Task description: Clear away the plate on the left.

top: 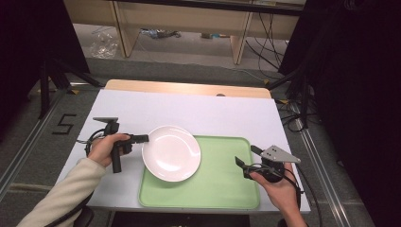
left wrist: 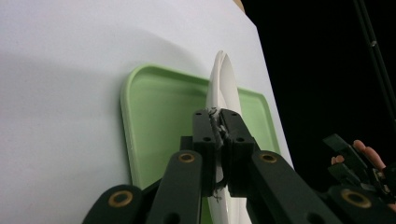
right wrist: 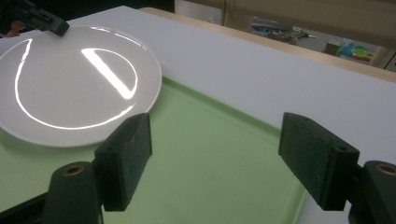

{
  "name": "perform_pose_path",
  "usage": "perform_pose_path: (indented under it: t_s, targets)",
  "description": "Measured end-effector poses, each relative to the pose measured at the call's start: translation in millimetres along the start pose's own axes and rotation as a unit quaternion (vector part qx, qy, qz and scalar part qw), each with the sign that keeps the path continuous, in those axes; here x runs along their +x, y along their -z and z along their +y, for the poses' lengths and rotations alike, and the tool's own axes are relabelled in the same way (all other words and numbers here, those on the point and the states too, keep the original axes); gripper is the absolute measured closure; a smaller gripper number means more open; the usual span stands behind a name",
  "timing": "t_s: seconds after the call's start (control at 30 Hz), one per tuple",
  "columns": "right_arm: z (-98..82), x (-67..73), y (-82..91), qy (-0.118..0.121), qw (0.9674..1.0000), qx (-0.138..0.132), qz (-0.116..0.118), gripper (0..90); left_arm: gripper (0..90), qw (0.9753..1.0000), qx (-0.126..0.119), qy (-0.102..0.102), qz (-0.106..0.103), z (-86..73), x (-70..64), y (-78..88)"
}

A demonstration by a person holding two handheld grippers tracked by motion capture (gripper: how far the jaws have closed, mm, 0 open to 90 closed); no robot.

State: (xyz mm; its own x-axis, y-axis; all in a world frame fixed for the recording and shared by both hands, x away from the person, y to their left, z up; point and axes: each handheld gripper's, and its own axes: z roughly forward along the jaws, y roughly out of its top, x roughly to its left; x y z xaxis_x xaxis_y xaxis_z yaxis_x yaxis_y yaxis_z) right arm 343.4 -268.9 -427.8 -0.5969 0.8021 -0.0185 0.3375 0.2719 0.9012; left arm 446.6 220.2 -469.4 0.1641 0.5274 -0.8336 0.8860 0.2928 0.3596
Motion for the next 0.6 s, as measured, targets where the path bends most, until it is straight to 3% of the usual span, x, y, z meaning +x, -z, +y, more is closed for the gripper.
perform_pose_path:
  t_s: [0.17,0.33,0.53,0.6]
  targets:
    - [-0.2,0.0,-0.3,0.0,1.0,-0.001,0.0,26.5,84.9,0.9999,0.012,-0.002,-0.002,-0.7,-0.3,-3.1]
    - [-0.1,-0.7,-0.6,0.006,1.0,-0.005,-0.002,26.5,85.2,0.9995,0.022,-0.022,0.002,-1.6,-1.0,-5.7]
    - [-0.2,-0.5,-0.6,0.006,1.0,-0.003,-0.002,26.5,85.6,0.9987,0.046,-0.024,0.0,-2.3,2.1,-9.6]
    - [-0.1,-0.5,-0.5,0.006,1.0,-0.004,-0.002,26.5,85.8,0.9985,0.045,-0.029,0.011,-3.0,1.6,-10.7]
